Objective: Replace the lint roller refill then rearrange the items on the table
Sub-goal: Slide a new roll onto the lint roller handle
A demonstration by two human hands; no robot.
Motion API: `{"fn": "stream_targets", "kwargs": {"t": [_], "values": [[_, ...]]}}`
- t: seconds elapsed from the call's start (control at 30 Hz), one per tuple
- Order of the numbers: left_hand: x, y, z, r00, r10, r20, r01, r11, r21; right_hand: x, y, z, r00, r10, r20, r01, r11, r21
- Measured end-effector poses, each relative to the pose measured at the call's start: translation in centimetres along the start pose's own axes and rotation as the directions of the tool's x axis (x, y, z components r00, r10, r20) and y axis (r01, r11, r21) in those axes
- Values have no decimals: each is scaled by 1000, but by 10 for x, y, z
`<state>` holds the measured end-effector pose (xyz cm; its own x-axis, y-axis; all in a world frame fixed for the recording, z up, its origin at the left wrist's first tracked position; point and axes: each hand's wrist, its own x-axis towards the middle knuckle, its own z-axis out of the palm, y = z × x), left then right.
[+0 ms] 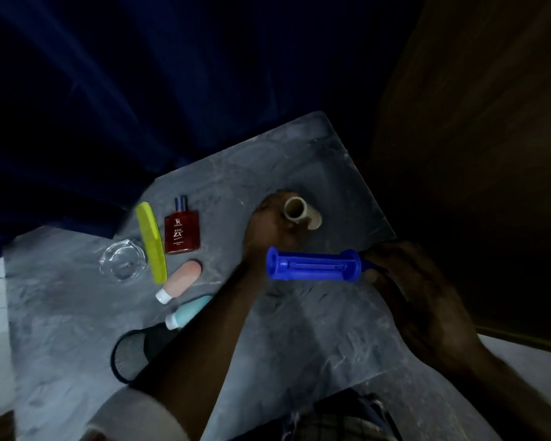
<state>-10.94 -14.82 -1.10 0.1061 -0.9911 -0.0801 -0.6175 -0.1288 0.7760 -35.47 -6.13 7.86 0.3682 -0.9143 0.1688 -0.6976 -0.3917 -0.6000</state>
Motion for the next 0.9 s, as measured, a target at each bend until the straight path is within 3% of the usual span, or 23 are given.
{"fn": "stream_targets", "kwargs": {"t": [0.1,0.17,0.23,0.37,0.47,0.67,0.8,0.9], "values": [[-19,5,-31,959,-205,-196,111,906,-408,7,-1,-9,999,20,-40,-19,1000,10],[-44,15,-68,917,-338,-211,119,738,-665,14,-6,-17,998,6,-68,-4,1000,27],[-75,26,-109,875,-435,-215,101,596,-796,22,-17,-25,996,-34,-87,37,999,31],[-132,45,-173,859,-458,-230,35,500,-865,36,-55,-38,976,-147,-157,143,989,-41],[-165,60,-205,877,-392,-279,-47,508,-860,40,-97,-41,953,-244,-177,230,968,-95],[-219,80,-259,855,-231,-465,-203,676,-709,30,-173,-51,900,-412,-145,366,893,-262],[-250,78,-268,894,-174,-413,-167,727,-666,24,-218,-48,843,-527,-104,460,809,-367],[-267,73,-277,882,-186,-434,-184,710,-679,20,-243,-47,823,-562,-83,494,780,-384]]}}
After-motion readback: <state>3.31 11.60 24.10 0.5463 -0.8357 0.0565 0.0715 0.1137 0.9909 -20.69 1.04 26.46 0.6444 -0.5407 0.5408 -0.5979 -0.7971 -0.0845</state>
